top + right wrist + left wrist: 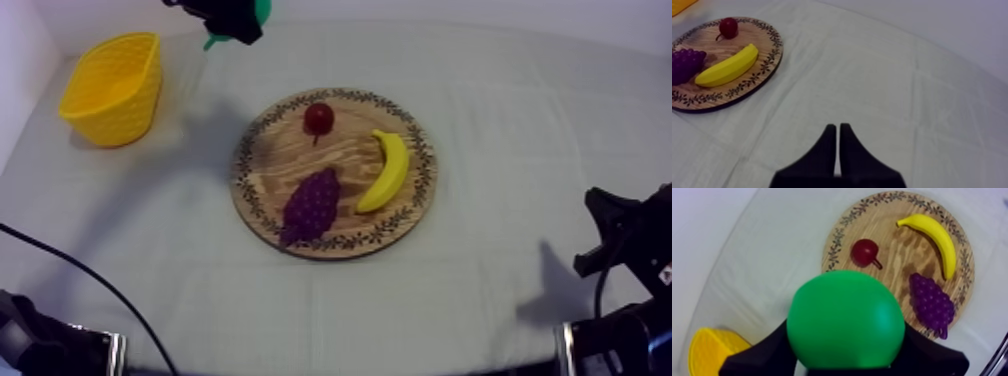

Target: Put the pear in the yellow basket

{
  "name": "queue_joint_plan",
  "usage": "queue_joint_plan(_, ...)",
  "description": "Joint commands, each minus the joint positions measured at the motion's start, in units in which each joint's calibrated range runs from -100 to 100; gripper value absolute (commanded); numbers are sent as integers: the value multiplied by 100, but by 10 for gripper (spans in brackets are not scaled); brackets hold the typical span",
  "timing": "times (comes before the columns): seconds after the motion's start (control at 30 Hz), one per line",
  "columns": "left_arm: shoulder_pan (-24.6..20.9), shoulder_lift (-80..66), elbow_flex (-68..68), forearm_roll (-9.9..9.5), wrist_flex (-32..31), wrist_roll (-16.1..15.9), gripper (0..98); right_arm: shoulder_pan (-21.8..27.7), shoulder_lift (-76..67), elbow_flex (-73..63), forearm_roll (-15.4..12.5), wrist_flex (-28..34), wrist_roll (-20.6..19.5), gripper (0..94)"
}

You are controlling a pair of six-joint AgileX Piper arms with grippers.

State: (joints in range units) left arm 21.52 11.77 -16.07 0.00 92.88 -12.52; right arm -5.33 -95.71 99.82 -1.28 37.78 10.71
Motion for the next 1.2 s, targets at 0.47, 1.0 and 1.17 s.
queue_joint_plan(0.47,-964,-761,5,5,243,1039,355,-3,-4,-5,-1,4,1,4)
queue_joint_plan(1.0,-2332,-689,-44,116,362,813,371,-3,-4,-5,-1,4,1,4)
queue_joint_plan(1.17,-2576,-436,-164,130,364,738,378,-3,-4,-5,-1,4,1,4)
